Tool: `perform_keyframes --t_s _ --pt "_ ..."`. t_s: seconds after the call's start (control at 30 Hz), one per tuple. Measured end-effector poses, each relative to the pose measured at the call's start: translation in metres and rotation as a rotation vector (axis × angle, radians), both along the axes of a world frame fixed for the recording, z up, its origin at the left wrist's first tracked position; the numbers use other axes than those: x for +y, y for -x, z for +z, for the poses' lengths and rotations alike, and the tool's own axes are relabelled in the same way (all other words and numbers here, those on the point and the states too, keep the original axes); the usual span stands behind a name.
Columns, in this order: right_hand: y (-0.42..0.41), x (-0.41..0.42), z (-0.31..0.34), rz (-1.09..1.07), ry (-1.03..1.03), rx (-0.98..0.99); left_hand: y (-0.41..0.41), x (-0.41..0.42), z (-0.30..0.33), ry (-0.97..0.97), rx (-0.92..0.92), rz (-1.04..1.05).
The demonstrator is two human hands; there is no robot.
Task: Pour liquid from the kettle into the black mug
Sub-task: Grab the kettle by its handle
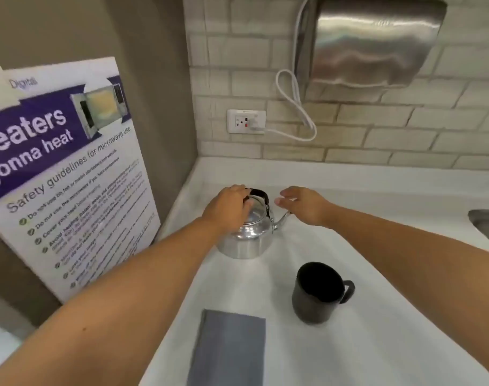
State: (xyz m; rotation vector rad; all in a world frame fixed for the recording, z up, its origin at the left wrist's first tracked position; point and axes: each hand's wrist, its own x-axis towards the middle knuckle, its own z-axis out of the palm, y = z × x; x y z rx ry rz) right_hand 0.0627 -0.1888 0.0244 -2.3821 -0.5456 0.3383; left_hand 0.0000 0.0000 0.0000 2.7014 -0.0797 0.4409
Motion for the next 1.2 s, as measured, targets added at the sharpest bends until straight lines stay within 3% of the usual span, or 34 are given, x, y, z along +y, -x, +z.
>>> perform_keyframes --t_s 0.2,0.4,0.6,0.8,0.9,0.97,1.07,1.13,1.2 --pt "-0.052 0.052 -0.014 0.052 0.056 0.087 -0.024 -0.001 -0.011 0.036 -0.054 0.114" --pt "-0.081 0.092 -0.021 -0.037 -0.115 0.209 -0.028 0.0 -0.011 0.013 -0.062 0.142" --pt "-0.082 0.102 -0.004 0.019 -0.248 0.139 -0.031 -0.001 -0.011 -0.023 -0.056 0.171" --pt "-0.054 0.094 -0.013 0.094 -0.255 -0.14 -0.03 -0.004 -0.014 0.005 -0.034 0.182" --pt "-0.046 0.094 -0.013 0.062 -0.314 -0.185 -0.019 -0.003 -0.011 -0.027 -0.096 0.144" --pt "-0.043 0.093 -0.011 0.05 -0.341 -0.185 -0.005 0.003 -0.006 0.061 -0.369 0.116" --pt "-0.036 0.091 0.001 0.038 -0.423 -0.193 0.005 0.01 0.009 0.34 -0.738 0.223" --pt "-0.029 0.09 0.018 0.037 -0.486 -0.217 0.001 0.013 0.024 0.544 -0.742 0.34" --pt "-0.022 0.09 0.036 0.047 -0.541 -0.249 -0.006 0.013 0.036 0.718 -0.585 0.392"
